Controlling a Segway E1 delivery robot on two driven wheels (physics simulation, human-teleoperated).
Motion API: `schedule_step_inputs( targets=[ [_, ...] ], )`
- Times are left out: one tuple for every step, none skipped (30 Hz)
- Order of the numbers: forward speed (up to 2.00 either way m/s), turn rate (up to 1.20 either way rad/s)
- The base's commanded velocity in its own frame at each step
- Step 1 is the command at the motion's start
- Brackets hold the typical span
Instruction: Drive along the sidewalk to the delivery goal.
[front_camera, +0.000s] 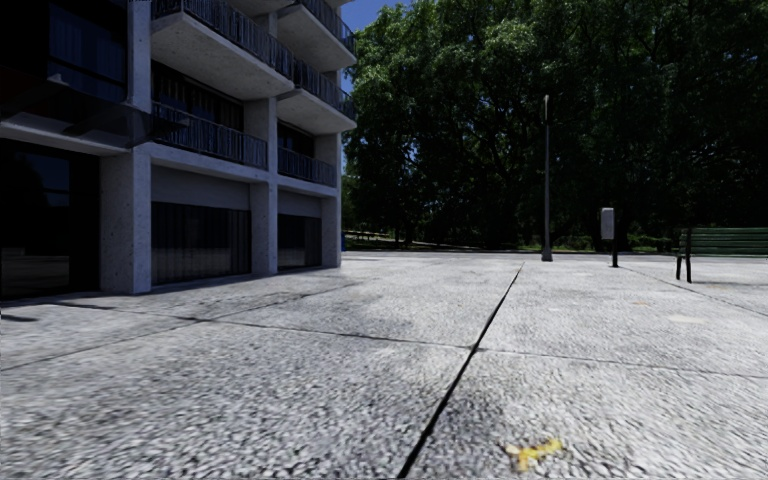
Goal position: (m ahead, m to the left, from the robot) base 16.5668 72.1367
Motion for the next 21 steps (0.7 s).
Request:
schedule_step_inputs(
  targets=[
    [2.0, 0.0],
    [2.0, 0.0],
    [2.0, 0.0],
    [2.0, 0.0],
    [2.0, 0.0],
    [2.0, 0.0],
    [2.0, 0.0],
    [2.0, 0.0],
    [2.0, 0.0],
    [2.0, 0.0],
    [2.0, 0.0],
    [2.0, 0.0],
    [2.0, 0.0],
    [2.0, 0.0],
    [2.0, 0.0],
    [2.0, 0.0],
    [2.0, 0.0],
    [2.0, 0.0],
    [2.0, 0.0],
    [2.0, 0.0],
    [2.0, 0.0]
  ],
)
